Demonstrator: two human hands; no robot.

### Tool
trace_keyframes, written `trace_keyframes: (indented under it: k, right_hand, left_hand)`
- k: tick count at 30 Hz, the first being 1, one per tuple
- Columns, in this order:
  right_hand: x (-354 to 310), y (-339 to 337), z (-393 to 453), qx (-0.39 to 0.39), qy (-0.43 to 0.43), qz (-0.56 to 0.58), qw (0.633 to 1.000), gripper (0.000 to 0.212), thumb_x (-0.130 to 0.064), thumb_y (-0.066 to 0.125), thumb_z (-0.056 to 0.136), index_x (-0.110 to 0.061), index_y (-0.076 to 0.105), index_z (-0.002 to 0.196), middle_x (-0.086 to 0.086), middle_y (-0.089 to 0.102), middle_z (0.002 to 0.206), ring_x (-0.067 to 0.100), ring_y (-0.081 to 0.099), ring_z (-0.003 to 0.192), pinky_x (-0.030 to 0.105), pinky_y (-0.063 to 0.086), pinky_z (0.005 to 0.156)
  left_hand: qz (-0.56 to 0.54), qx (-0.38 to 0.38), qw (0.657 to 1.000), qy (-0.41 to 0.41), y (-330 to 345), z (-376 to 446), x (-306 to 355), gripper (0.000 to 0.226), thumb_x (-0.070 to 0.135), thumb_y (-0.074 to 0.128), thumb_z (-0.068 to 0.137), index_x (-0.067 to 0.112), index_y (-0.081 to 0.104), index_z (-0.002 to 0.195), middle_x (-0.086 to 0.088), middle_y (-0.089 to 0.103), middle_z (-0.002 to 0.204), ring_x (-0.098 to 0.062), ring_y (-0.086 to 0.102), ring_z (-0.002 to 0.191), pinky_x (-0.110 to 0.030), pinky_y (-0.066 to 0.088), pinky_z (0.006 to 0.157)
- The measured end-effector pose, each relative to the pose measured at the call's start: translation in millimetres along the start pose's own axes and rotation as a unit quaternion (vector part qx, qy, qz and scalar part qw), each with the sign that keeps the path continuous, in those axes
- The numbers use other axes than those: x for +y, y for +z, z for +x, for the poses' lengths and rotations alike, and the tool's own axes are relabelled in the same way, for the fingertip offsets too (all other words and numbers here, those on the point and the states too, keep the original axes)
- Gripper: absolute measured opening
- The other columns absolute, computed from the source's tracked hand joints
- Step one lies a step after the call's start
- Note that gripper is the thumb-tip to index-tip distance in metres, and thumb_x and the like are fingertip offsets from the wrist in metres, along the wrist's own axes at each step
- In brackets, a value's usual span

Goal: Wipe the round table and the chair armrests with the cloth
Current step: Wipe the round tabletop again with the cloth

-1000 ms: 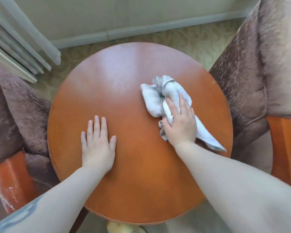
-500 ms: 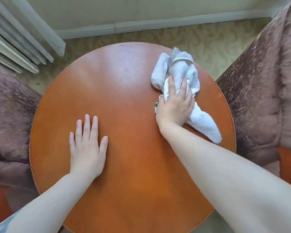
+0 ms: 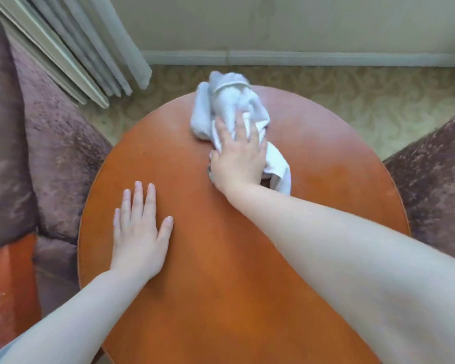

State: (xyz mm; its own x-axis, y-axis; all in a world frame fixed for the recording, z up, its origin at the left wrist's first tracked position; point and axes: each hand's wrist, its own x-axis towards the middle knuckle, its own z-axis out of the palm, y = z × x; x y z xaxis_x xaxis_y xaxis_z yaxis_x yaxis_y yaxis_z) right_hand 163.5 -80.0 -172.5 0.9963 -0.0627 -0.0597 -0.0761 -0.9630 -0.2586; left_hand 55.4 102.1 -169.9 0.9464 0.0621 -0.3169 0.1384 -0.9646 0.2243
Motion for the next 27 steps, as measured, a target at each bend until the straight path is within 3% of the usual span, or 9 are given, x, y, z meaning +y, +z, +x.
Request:
trace_keyframes:
  k: [2, 4, 6, 9, 11, 17, 20, 23, 27]
  right_hand:
    - [15.8, -1.0, -11.3, -0.055, -0.384, -0.060, 0.920, 0.062, -0.032, 0.055, 0.087, -0.037, 0.033, 0.145, 0.005, 0.021, 0.159, 0.033, 0.025, 0.141, 0.050, 0.024, 0.111]
    - [35.7, -23.6, 14.4, -0.135, -0.567, -0.097, 0.807, 0.063, -0.028, 0.056, 0.087, -0.036, 0.034, 0.145, 0.004, 0.023, 0.158, 0.031, 0.028, 0.140, 0.043, 0.023, 0.113]
    - [35.5, -19.8, 31.6, -0.119, -0.505, -0.129, 0.845, 0.063, -0.029, 0.052, 0.090, -0.038, 0.027, 0.148, 0.001, 0.017, 0.160, 0.028, 0.024, 0.142, 0.043, 0.022, 0.115]
    - [-37.9, 7.9, -5.1, -0.030, -0.124, -0.008, 0.992, 0.060, -0.032, 0.047, 0.091, -0.040, 0.026, 0.147, -0.001, 0.011, 0.161, 0.027, 0.016, 0.145, 0.047, 0.020, 0.115]
    - [-84.3, 26.2, -62.3, -0.007, -0.047, 0.054, 0.997, 0.055, -0.032, 0.046, 0.090, -0.035, 0.034, 0.144, 0.003, 0.016, 0.160, 0.030, 0.018, 0.144, 0.051, 0.022, 0.113]
    - [44.0, 5.0, -174.6, -0.123, -0.602, -0.050, 0.787, 0.057, -0.022, 0.063, 0.078, -0.029, 0.052, 0.134, 0.007, 0.033, 0.155, 0.037, 0.027, 0.142, 0.059, 0.029, 0.109]
    - [69.3, -6.2, -201.3, -0.016, -0.248, 0.002, 0.969, 0.062, -0.016, 0.070, 0.076, -0.023, 0.054, 0.135, 0.012, 0.038, 0.150, 0.039, 0.035, 0.137, 0.059, 0.035, 0.104]
    - [-9.4, 20.2, -253.4, 0.104, 0.149, 0.058, 0.982, 0.072, -0.021, 0.069, 0.075, -0.028, 0.043, 0.142, 0.009, 0.030, 0.155, 0.034, 0.031, 0.139, 0.054, 0.030, 0.109]
    - [-19.6, 28.8, -328.2, 0.037, -0.048, 0.030, 0.998, 0.077, -0.027, 0.053, 0.069, -0.036, 0.037, 0.144, 0.003, 0.025, 0.158, 0.030, 0.025, 0.144, 0.054, 0.029, 0.109]
  left_hand:
    - [-0.006, 0.000, 1.000, -0.003, -2.8, -4.7, -8.7, 0.067, 0.042, 0.033, 0.096, 0.021, 0.002, 0.152, 0.001, -0.006, 0.161, -0.017, -0.013, 0.146, -0.041, -0.002, 0.119]
    - [-0.014, 0.005, 1.000, 0.009, -2.5, -14.7, -22.4, 0.066, 0.042, 0.032, 0.096, 0.021, 0.004, 0.152, 0.005, -0.005, 0.160, -0.015, -0.012, 0.146, -0.039, -0.002, 0.119]
    - [-0.016, -0.014, 1.000, 0.020, -2.8, -40.8, -39.7, 0.066, 0.046, 0.027, 0.096, 0.025, -0.003, 0.151, 0.013, -0.017, 0.156, -0.007, -0.019, 0.143, -0.036, -0.004, 0.118]
    - [-0.065, -0.028, 0.997, -0.025, -1.8, -64.3, -43.6, 0.065, 0.054, 0.017, 0.095, 0.029, -0.006, 0.150, 0.014, -0.015, 0.156, -0.001, -0.019, 0.142, -0.040, -0.002, 0.120]
    - [-0.139, 0.013, 0.990, -0.012, 0.6, -33.4, -7.8, 0.055, 0.040, 0.013, 0.100, 0.024, -0.008, 0.148, 0.004, -0.014, 0.158, -0.012, -0.012, 0.146, -0.047, -0.005, 0.119]
    - [-0.261, 0.079, 0.961, -0.036, -13.4, -71.9, -68.8, 0.054, 0.039, 0.027, 0.100, 0.025, 0.015, 0.150, 0.019, 0.007, 0.153, 0.006, 0.004, 0.141, -0.027, 0.005, 0.118]
    - [-0.190, 0.012, 0.981, 0.044, -5.8, -86.7, -70.3, 0.059, 0.042, 0.028, 0.099, 0.022, 0.012, 0.151, 0.017, 0.002, 0.154, 0.000, -0.003, 0.142, -0.033, 0.002, 0.119]
    - [-0.101, -0.017, 0.993, 0.067, 3.3, -84.9, -43.0, 0.060, 0.041, 0.024, 0.098, 0.019, 0.008, 0.152, 0.005, -0.003, 0.160, -0.012, -0.009, 0.146, -0.037, -0.003, 0.118]
    - [-0.043, -0.032, 0.992, 0.114, 18.0, -93.3, -39.8, 0.060, 0.033, 0.027, 0.097, 0.018, 0.007, 0.152, 0.001, -0.005, 0.161, -0.016, -0.011, 0.147, -0.042, -0.004, 0.118]
